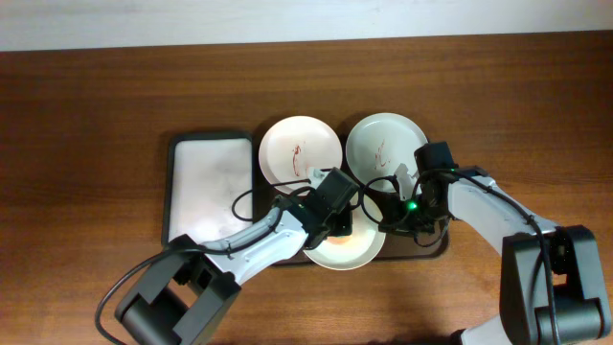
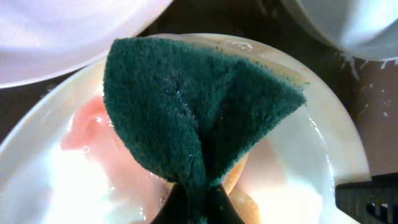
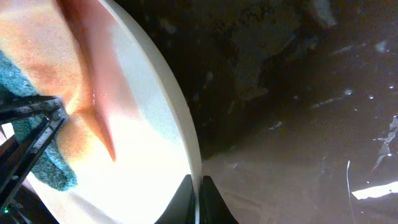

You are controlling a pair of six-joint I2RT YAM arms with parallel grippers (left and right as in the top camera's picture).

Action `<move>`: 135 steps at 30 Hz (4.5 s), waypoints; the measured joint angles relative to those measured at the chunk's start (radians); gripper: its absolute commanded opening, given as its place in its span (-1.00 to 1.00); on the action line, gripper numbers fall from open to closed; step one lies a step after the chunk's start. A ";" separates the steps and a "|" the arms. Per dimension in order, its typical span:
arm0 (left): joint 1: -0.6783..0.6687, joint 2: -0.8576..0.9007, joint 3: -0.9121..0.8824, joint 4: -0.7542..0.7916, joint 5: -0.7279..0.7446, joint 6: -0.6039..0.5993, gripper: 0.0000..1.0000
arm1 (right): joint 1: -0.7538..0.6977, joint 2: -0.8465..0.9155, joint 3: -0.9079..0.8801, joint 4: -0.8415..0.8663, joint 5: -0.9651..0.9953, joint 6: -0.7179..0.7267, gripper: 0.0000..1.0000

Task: Clean dirty plates on tray and stack at the side
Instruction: 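Scrub the white plate with the sponge held in the left gripper, then lift the white plate with the right gripper and set it right of the tray, then grasp the pink plate with the right gripper and pull it to the tray center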

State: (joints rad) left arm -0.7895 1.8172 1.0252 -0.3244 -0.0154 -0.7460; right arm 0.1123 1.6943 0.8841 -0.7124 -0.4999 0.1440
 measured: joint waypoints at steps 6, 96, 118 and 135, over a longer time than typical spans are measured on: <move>0.040 -0.091 -0.021 -0.102 -0.004 0.094 -1.00 | 0.001 0.000 0.000 -0.004 -0.007 0.003 -0.92; 0.676 -0.203 -0.027 -0.266 0.087 0.497 -0.98 | -0.601 0.036 0.311 -0.040 0.111 0.180 0.20; 0.676 -0.203 -0.027 -0.270 0.087 0.497 -0.98 | 0.282 0.262 0.311 0.306 0.250 0.382 -0.64; 0.676 -0.203 -0.027 -0.274 0.087 0.497 -0.94 | 0.285 0.217 0.360 -0.095 0.188 0.248 -0.08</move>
State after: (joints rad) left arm -0.1135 1.6142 0.9981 -0.5983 0.0715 -0.2493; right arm 0.3977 1.9118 1.2438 -0.8070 -0.3119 0.3923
